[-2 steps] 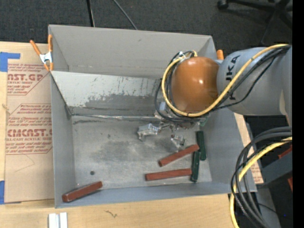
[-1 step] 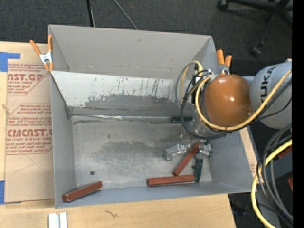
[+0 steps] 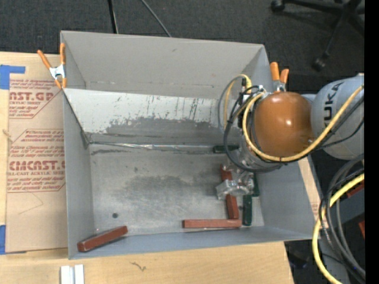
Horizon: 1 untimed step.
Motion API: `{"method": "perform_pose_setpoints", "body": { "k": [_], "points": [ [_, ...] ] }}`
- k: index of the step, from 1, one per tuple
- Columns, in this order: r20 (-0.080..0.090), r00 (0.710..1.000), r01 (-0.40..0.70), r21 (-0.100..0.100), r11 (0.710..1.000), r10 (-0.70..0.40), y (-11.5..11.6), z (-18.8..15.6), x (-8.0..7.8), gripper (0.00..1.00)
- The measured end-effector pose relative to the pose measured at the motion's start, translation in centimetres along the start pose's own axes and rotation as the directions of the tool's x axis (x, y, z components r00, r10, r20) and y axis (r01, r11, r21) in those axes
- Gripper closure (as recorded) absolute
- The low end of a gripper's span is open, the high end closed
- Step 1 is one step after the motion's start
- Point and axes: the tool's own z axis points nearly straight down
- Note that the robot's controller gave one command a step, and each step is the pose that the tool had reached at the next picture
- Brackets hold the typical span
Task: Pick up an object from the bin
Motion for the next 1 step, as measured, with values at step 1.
{"method": "perform_pose_setpoints", "body": {
  "k": [1],
  "points": [
    [-0.002, 0.999, 0.035, 0.004, 0.999, -0.035, 1.12, -14.96, 0.77, 1.00]
  ]
}}
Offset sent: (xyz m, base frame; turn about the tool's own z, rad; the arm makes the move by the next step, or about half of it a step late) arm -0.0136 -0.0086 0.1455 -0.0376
